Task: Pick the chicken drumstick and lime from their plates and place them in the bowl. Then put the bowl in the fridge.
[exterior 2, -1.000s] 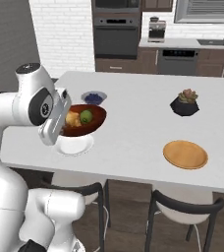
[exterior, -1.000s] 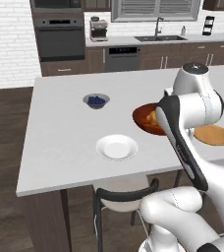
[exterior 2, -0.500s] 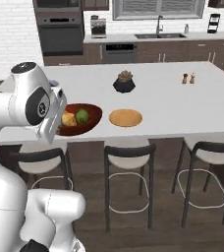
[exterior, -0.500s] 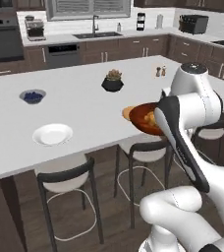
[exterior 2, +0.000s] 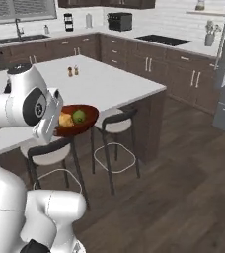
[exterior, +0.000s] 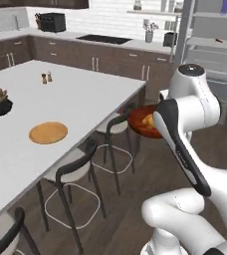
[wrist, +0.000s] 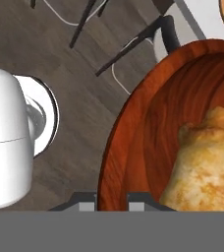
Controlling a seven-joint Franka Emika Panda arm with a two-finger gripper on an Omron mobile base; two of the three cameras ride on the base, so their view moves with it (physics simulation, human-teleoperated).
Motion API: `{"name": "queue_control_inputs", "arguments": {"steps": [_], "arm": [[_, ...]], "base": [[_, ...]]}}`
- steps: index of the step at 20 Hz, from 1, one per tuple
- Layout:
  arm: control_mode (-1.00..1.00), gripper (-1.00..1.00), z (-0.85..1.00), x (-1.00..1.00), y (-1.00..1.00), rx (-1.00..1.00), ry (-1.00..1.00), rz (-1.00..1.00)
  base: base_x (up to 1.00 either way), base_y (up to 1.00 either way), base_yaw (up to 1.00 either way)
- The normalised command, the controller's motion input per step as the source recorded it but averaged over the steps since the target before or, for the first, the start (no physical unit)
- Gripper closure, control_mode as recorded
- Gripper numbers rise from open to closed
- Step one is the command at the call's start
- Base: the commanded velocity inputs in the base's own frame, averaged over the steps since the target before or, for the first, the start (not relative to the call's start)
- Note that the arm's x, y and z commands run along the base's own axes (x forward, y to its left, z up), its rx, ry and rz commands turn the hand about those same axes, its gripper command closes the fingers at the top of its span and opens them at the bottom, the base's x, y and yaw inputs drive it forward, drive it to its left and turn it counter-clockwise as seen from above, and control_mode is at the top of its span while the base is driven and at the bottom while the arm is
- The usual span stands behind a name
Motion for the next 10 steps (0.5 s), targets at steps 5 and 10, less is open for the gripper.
{"name": "queue_control_inputs", "arguments": {"steps": [5,10], "arm": [[1.0,1.0,0.0,0.0,0.0,0.0,0.0,0.0],[1.0,1.0,0.0,0.0,0.0,0.0,0.0,0.0]], "base": [[0.14,0.0,-0.86],[0.93,0.0,-0.5]]}}
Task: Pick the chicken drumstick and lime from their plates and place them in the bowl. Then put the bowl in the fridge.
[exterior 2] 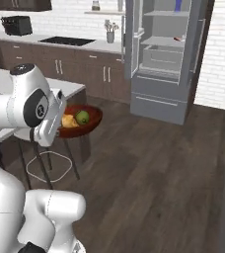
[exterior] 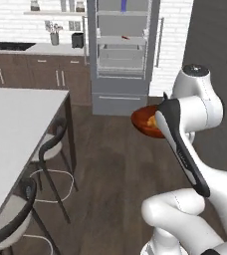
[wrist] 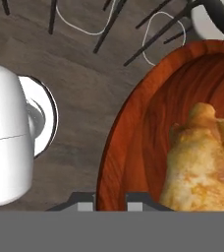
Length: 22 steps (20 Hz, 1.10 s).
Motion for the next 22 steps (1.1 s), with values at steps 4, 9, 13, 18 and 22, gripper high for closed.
{"name": "queue_control_inputs", "arguments": {"steps": [4,9,13,18,22], "arm": [[1.0,1.0,0.0,0.0,0.0,0.0,0.0,0.0],[1.0,1.0,0.0,0.0,0.0,0.0,0.0,0.0],[1.0,1.0,0.0,0.0,0.0,0.0,0.0,0.0],[1.0,1.0,0.0,0.0,0.0,0.0,0.0,0.0],[1.0,1.0,0.0,0.0,0.0,0.0,0.0,0.0]], "base": [[1.0,0.22,-0.34],[1.0,0.56,-0.29],[1.0,0.94,-0.3],[1.0,0.42,-0.2],[1.0,-0.1,-0.07]]}}
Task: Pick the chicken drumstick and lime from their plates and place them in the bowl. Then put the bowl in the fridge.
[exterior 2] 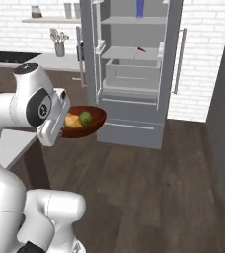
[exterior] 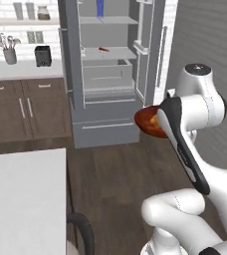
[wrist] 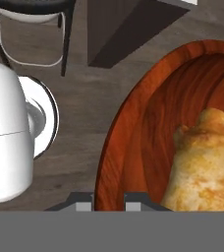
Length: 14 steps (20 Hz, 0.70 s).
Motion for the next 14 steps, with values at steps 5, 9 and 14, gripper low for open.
{"name": "queue_control_inputs", "arguments": {"steps": [5,9,14], "arm": [[1.0,1.0,0.0,0.0,0.0,0.0,0.0,0.0],[1.0,1.0,0.0,0.0,0.0,0.0,0.0,0.0],[1.0,1.0,0.0,0.0,0.0,0.0,0.0,0.0]], "base": [[1.0,-0.1,-0.02],[1.0,-0.08,-0.01],[1.0,-0.04,-0.02]]}}
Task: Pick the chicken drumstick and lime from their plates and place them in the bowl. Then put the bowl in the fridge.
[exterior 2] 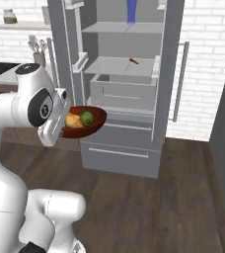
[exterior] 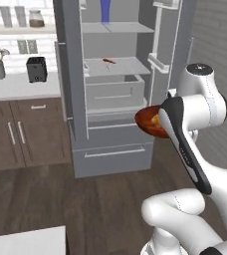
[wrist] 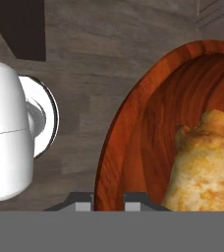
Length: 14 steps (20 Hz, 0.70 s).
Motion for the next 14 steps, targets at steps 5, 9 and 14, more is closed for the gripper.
{"name": "queue_control_inputs", "arguments": {"steps": [5,9,14], "arm": [[1.0,1.0,0.0,0.0,0.0,0.0,0.0,0.0],[1.0,1.0,0.0,0.0,0.0,0.0,0.0,0.0],[1.0,1.0,0.0,0.0,0.0,0.0,0.0,0.0]], "base": [[1.0,0.0,-0.05],[0.98,0.0,-0.05],[0.81,0.0,-0.08]]}}
